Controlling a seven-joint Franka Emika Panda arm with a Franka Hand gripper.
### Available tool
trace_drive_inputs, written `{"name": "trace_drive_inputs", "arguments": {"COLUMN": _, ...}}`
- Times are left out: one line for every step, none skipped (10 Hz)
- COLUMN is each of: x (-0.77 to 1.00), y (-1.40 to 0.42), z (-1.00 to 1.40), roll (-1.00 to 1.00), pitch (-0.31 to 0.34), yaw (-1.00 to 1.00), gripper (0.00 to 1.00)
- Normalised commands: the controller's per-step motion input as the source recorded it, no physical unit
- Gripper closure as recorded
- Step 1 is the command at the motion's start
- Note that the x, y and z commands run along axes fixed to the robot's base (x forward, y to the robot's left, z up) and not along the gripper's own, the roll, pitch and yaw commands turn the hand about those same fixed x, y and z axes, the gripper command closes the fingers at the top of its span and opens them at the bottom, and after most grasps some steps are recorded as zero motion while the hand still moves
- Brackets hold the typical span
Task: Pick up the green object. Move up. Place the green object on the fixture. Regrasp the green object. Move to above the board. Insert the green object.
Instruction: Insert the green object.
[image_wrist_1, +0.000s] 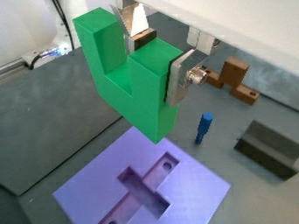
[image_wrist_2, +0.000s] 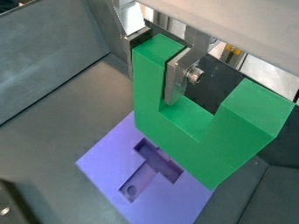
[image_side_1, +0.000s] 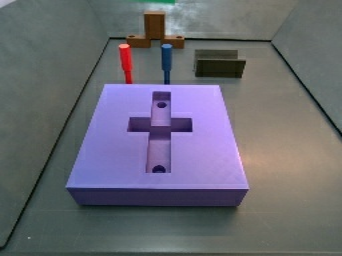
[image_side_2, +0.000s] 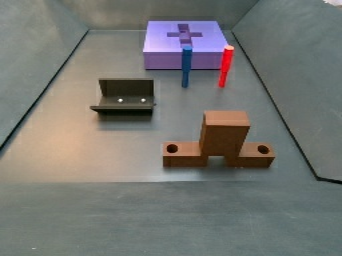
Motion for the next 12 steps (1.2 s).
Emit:
{"name": "trace_drive_inputs", "arguments": {"x": 0.29, "y": -0.64, "z": -0.41, "roll": -0.1, "pitch": -0.083, "yaw": 0.0, "gripper": 1.0}}
{"name": "trace_drive_inputs", "arguments": {"x": 0.52, "y": -0.64, "z": -0.57, "roll": -0.08, "pitch": -0.076, "yaw": 0.14, "gripper": 1.0}}
{"name": "trace_drive_inputs", "arguments": {"x": 0.58, "y": -0.51, "z": -0.76, "roll": -0.1, "pitch": -0.11, "yaw": 0.21, "gripper": 1.0}}
{"name": "trace_drive_inputs", "arguments": {"x": 0.6, "y": -0.18, "z": -0.77, "roll": -0.1, "pitch": -0.229, "yaw": 0.02, "gripper": 1.0}}
{"name": "trace_drive_inputs", "arguments": {"x": 0.43, "y": 0.13, "z": -0.72, "roll": -0.08, "pitch": -0.211, "yaw": 0.0, "gripper": 1.0}}
{"name": "trace_drive_inputs", "arguments": {"x": 0.43, "y": 0.17, "z": -0.63, "roll": -0.11, "pitch": -0.25, "yaw": 0.0, "gripper": 1.0}}
{"name": "trace_drive_inputs", "arguments": {"x": 0.44, "y": 0.23, "z": -0.59, "roll": -0.14, "pitch": -0.247, "yaw": 0.0, "gripper": 1.0}}
{"name": "trace_drive_inputs", "arguments": {"x": 0.15, "y": 0.39, "z": -0.69, "roll": -0.04, "pitch": -0.196, "yaw": 0.0, "gripper": 1.0}}
{"name": "trace_drive_inputs", "arguments": {"x": 0.0, "y": 0.38, "z": -0.73, "roll": -0.03, "pitch": -0.196, "yaw": 0.0, "gripper": 1.0}}
{"name": "trace_drive_inputs", "arguments": {"x": 0.04, "y": 0.34, "z": -0.65, "roll": 0.0, "pitch": -0.156, "yaw": 0.0, "gripper": 1.0}}
{"name": "trace_drive_inputs", "arguments": {"x": -0.03, "y": 0.3, "z": -0.71, "roll": -0.01, "pitch": -0.107, "yaw": 0.0, "gripper": 1.0}}
{"name": "trace_drive_inputs", "arguments": {"x": -0.33, "y": -0.11, "z": -0.47, "roll": -0.09, "pitch": -0.059, "yaw": 0.0, "gripper": 1.0}}
